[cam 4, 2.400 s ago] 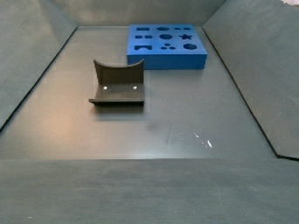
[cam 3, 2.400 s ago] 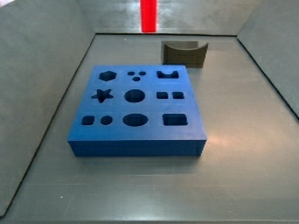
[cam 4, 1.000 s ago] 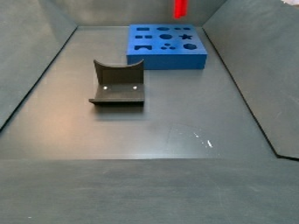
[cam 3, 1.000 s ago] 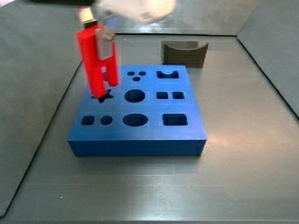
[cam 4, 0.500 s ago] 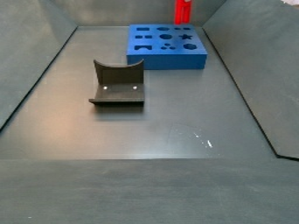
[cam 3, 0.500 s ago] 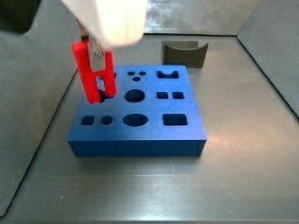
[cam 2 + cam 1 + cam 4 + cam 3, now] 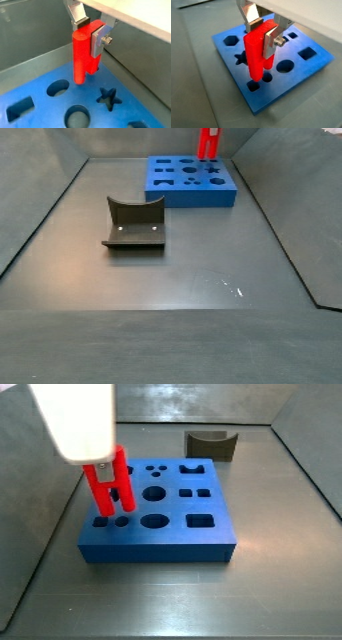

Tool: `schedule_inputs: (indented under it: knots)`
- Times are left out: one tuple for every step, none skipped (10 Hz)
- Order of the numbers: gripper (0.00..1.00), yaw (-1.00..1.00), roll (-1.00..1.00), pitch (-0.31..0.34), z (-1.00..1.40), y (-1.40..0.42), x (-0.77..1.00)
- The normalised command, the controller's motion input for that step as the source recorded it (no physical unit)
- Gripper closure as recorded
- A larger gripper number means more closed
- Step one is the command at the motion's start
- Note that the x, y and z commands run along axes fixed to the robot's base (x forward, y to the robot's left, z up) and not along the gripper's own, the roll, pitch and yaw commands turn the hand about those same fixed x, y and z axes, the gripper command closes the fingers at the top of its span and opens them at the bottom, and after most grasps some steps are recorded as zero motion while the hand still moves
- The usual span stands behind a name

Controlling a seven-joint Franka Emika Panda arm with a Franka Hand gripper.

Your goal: Insert the square-circle object.

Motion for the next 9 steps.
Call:
schedule_inputs:
  knots:
    - [1.0,-1.0,0.0,0.0,-0.31,-0.03,0.0]
    - [1.0,-0.94,0.0,0.07,-0.16,-0.15,0.0]
    - [1.0,-0.69,0.0,0.08,-0.05,-0.21,0.08]
    - [1.0,0.0,0.0,0.011,0.0,0.0,0.0]
    - [1.0,0.0,0.03,0.0,-0.11,0.0,0.0]
    - [1.0,0.0,0.17,0.06,-0.26,0.0,-0.09]
    - [1.0,0.0,0.28,0.096,-0.3,0.0,-0.22]
    - [1.0,0.0,0.33,0.126,-0.33,-0.03,-0.2]
    - [1.0,0.0,0.32,0.151,-0.34,-0.05,-0.11]
